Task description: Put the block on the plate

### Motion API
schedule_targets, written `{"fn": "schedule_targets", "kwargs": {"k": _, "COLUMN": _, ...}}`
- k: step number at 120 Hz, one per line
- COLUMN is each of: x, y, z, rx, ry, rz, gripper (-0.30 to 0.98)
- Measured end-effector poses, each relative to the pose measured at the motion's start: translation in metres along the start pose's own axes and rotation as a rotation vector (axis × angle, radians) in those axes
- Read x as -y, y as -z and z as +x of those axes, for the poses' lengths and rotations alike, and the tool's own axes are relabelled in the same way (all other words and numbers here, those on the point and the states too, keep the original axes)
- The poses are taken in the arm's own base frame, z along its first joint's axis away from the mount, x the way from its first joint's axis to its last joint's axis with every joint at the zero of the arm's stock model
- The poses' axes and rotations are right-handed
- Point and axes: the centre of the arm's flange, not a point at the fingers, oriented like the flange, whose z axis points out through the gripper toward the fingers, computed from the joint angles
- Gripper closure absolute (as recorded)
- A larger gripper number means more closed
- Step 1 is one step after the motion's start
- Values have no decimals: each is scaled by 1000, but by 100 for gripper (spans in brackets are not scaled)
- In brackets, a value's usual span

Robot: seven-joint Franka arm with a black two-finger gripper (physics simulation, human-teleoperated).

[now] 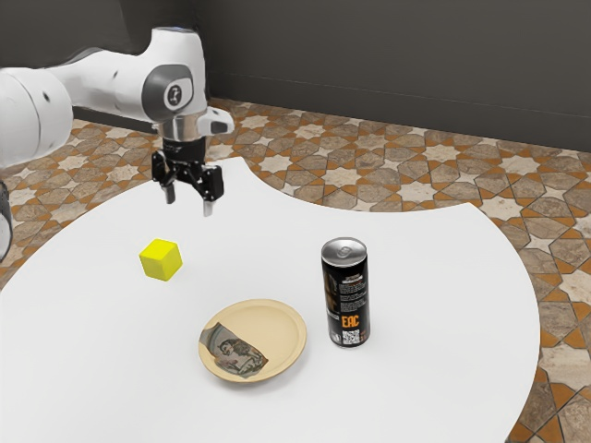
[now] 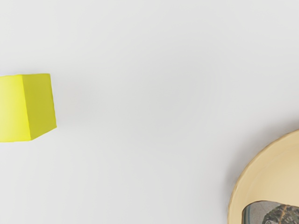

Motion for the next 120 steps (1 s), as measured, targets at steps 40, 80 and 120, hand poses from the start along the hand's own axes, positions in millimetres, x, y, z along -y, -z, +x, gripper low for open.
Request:
{"fn": "schedule_targets", "kwargs": {"k": 40, "x": 100, "y": -140, "z": 22, "rx": -40, "ry": 40, "rz": -62, "gripper": 0}}
{"fn": "schedule_targets", "kwargs": {"k": 80, "x": 150, "y": -162, "z": 21, "rx": -117, "ry": 7, "rz": -67, "gripper": 0}}
{"fn": "schedule_targets", "kwargs": {"k": 120, "x": 158, "y": -182, "z": 24, "rx": -123, "ry": -45, "rz": -65, "gripper": 0}}
